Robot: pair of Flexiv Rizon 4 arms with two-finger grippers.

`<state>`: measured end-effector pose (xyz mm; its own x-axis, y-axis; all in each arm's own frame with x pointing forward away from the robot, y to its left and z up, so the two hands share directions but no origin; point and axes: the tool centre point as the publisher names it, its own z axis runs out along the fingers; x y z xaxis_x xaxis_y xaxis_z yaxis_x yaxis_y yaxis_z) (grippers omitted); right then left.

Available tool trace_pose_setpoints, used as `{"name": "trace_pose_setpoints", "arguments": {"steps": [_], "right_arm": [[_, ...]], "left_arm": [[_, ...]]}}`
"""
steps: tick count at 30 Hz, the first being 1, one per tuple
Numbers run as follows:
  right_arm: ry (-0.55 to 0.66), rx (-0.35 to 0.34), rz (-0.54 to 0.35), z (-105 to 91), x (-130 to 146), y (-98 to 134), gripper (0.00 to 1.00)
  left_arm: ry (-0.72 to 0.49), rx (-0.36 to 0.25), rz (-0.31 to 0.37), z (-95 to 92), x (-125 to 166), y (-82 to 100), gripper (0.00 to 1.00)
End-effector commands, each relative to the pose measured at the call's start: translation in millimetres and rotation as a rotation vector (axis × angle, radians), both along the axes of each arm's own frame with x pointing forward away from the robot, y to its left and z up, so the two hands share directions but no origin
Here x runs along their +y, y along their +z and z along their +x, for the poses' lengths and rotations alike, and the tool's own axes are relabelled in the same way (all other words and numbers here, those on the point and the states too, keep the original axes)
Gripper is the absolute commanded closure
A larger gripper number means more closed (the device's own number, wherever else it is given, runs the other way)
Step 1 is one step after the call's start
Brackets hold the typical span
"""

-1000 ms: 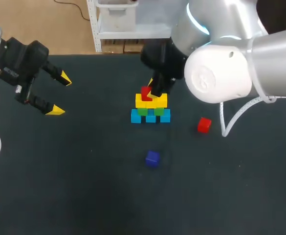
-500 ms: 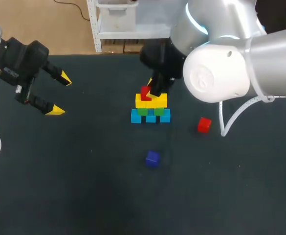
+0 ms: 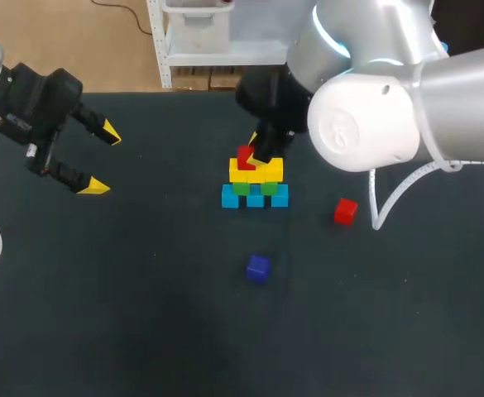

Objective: Place the blue cubes, place green cubes on the blue cubes, place the yellow cubes on the green cubes, then place the red cubes on the yellow cubes, and place purple cube on the red cubes.

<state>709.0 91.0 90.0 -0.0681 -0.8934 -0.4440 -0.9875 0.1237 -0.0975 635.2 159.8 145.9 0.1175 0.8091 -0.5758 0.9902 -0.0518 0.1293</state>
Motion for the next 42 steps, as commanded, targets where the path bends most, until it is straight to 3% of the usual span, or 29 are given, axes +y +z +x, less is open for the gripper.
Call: {"name": "trace_pose_setpoints", "arguments": {"steps": [1,14,42], "right_arm": [[0.002,0.005,0.002,1.6,0.1,-0.2,0.76],[0.002,0.007,0.003,2.6,0.0,-0.9,0.74],[0.0,0.014,0.006,1.9,-0.3,-2.5,0.58]], "left_arm": [[-0.002,-0.003,-0.003,-0.3,0.9,-0.8,0.0],[-0.002,-0.003,-0.003,-0.3,0.9,-0.8,0.0],[-0.002,-0.003,-0.003,-0.3,0.9,-0.8,0.0]]}}
